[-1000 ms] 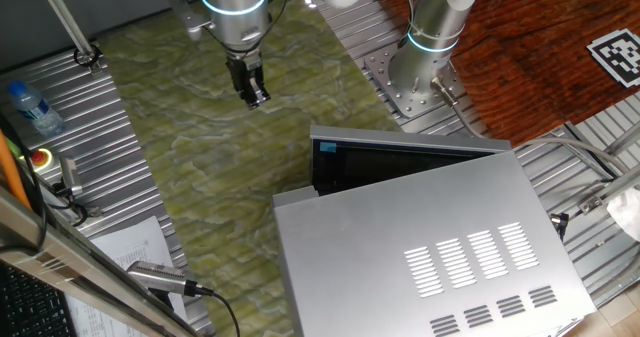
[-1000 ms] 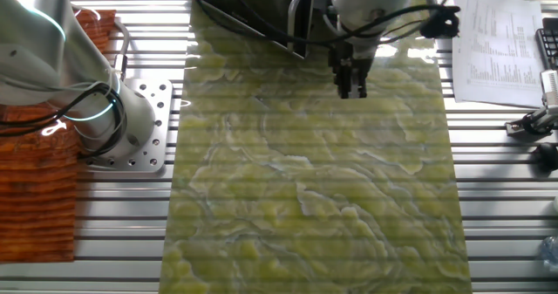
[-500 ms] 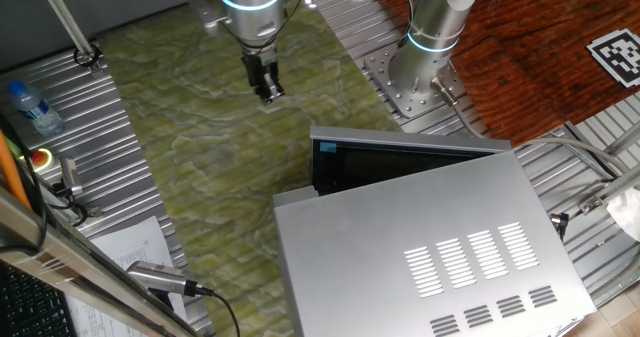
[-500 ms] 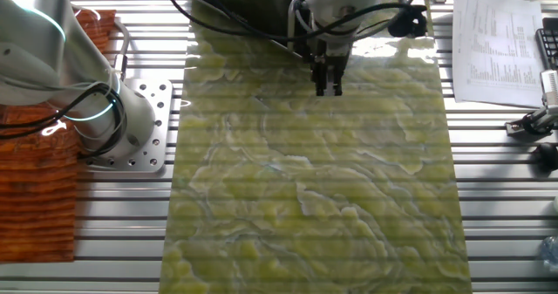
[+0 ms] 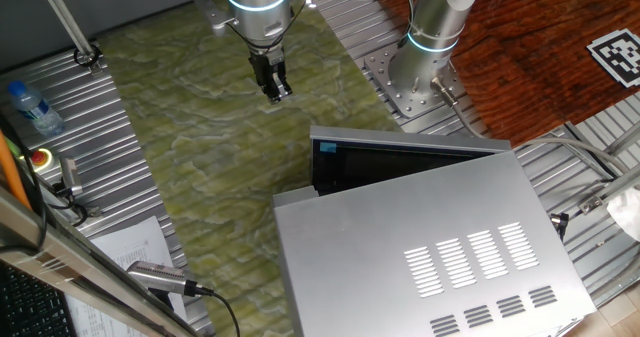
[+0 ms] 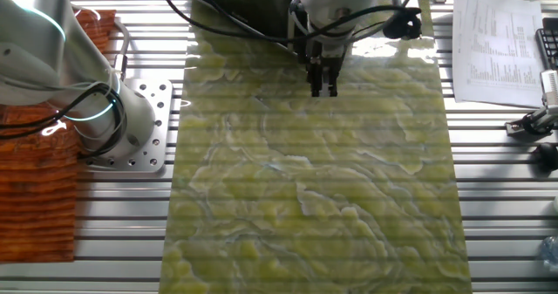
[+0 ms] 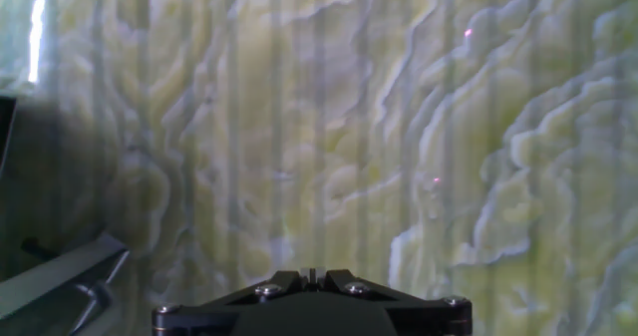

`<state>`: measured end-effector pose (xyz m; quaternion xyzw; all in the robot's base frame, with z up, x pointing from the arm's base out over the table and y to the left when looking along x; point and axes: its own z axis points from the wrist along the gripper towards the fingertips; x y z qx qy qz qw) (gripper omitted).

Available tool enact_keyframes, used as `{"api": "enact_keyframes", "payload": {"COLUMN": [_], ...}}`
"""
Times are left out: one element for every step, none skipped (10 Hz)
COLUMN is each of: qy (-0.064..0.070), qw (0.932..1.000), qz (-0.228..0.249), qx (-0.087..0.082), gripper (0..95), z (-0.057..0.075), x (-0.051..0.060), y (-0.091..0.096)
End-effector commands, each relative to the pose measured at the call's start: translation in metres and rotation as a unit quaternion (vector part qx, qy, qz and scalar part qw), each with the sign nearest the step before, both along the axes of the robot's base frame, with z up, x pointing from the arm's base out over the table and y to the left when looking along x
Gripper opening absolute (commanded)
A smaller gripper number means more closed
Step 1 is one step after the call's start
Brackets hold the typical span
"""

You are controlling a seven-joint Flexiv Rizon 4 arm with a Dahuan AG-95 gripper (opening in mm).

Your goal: Close the microwave door

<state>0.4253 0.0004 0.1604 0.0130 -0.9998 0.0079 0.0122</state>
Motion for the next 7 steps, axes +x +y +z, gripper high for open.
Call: {"api": "enact_keyframes", "payload": {"qy": [-0.004,-0.006,-0.007,-0.005,-0.001,-0.001,-0.001], "qw": [1.0,1.0,1.0,1.0,1.0,1.0,0.9999], "qz": [0.0,0.0,-0.001,0.0,0.003,0.007,0.015], "qx": [-0.001,-0.001,-0.001,-0.001,-0.001,-0.001,-0.006], "gripper": [0.0,0.0,0.0,0.0,0.0,0.0,0.0], "z": [-0.0003,-0.0001,-0.0001,-0.0001,-0.0004,-0.002,-0.0027], "x": [-0.0028,-0.0029,-0.003,-0.003,-0.0034,-0.006,-0.0071], "y": [0.0004,0.0005,0.0006,0.0006,0.0005,0.0001,0.0]}}
